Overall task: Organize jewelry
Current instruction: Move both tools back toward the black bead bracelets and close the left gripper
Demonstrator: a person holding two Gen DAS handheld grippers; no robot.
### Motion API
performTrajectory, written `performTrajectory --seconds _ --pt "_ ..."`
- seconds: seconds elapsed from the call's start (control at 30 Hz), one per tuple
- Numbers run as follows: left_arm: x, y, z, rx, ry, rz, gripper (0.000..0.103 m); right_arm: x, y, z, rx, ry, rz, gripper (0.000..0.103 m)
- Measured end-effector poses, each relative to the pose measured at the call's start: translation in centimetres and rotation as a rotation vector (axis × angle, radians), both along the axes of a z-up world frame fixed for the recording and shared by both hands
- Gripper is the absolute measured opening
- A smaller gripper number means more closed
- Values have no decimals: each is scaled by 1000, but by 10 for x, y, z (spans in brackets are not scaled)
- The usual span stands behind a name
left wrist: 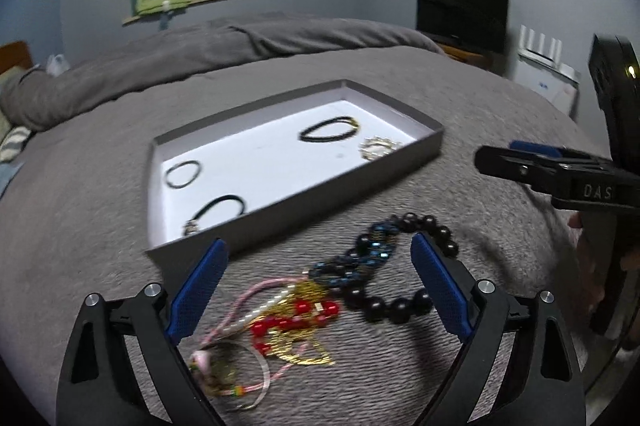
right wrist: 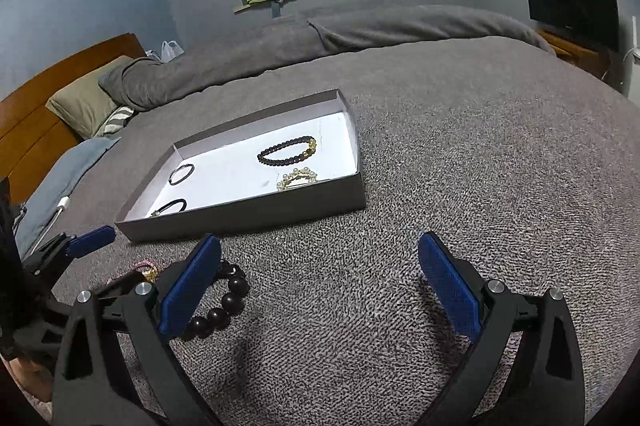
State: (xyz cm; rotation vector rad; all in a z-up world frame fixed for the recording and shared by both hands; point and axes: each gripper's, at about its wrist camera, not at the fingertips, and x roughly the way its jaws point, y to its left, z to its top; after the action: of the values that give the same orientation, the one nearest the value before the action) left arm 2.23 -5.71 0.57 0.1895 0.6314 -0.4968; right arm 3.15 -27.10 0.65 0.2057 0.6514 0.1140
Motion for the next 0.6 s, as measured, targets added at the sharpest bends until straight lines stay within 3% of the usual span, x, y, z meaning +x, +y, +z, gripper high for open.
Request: performTrajectory --seconds 0.13,0.33,0.47,0.6 --pt "6 -11 -11 32 37 -25 66 2 2 0 -2 7 16 98" --pt "1 -24 -16 70 36 -94 50 4 5 0 3 13 38 98" --pt "3 -26 -22 95 61 -98 34 4 9 0 3 15 49 98" --pt "5 -21 -20 92 71 -93 24 4 11 -1 -3 16 56 98"
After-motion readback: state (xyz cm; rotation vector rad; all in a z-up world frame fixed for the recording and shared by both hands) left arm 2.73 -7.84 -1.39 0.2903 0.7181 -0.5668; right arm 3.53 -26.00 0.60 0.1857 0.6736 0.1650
